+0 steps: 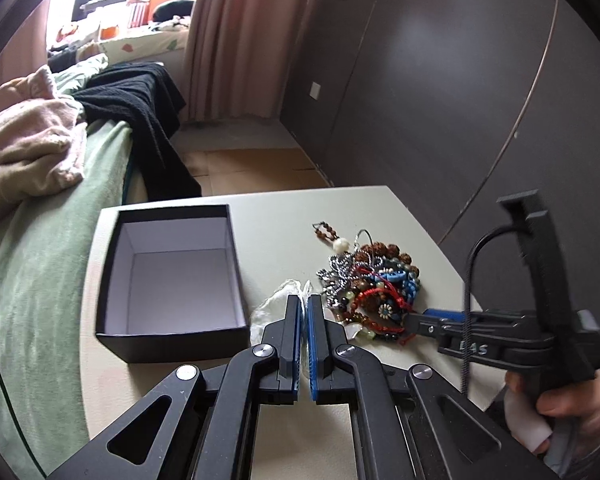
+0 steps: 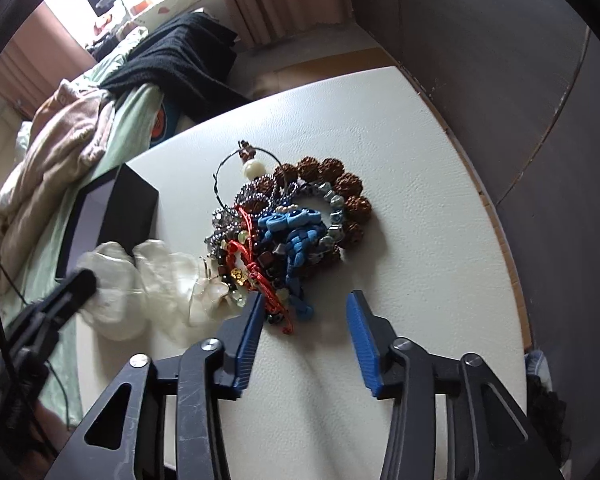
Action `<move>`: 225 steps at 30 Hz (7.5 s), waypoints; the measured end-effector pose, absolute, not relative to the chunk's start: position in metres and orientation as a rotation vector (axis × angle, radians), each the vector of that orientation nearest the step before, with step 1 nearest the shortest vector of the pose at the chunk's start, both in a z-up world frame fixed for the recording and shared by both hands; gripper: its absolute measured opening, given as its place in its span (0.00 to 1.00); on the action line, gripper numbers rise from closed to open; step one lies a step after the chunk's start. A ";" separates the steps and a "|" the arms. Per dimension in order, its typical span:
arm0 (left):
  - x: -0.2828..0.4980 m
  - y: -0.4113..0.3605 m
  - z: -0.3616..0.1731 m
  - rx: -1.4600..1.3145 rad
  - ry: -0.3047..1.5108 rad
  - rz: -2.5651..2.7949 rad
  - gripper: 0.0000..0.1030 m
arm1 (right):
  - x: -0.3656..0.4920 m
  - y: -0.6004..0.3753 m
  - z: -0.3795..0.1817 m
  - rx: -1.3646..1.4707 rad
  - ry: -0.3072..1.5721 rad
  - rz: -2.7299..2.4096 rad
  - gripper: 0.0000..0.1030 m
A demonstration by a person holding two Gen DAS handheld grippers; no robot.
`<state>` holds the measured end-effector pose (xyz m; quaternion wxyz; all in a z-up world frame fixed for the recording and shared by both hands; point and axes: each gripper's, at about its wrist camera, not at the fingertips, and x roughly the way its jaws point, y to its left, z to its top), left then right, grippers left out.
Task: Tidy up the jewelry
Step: 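Grasp the white crystal bag with the left tool while the right grasps the red string bracelet, then lower the white bag into the black box with the left tool while the right drops the red bracelet in, then grasp the white butterfly brooch with the left tool, then carry the butterfly brooch into the box with the left tool while the right grasps a dark bead bracelet, then lower the dark bead bracelet into the box and open the right tool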
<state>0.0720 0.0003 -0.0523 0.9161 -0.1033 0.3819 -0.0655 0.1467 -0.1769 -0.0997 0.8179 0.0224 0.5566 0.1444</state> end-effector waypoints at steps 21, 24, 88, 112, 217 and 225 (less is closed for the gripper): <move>0.040 0.067 -0.024 -0.331 0.681 -0.016 0.03 | 0.116 -0.140 -0.041 0.136 0.962 0.496 0.03; 0.036 0.082 -0.021 -0.365 0.664 0.012 0.03 | 0.115 -0.124 -0.034 0.152 0.953 0.554 0.03; 0.099 -0.037 -0.057 -0.258 0.784 -0.167 0.68 | 0.134 -0.240 -0.049 0.438 1.079 0.317 0.51; 0.123 -0.063 -0.126 -0.018 0.962 -0.104 0.56 | 0.146 -0.255 -0.054 0.449 1.112 0.321 0.51; 0.069 0.131 -0.026 -0.416 0.672 0.207 0.62 | 0.151 -0.062 -0.039 0.530 0.901 0.861 0.09; 0.066 0.148 -0.029 -0.502 0.677 0.197 0.62 | 0.155 -0.051 -0.053 0.515 0.934 0.836 0.09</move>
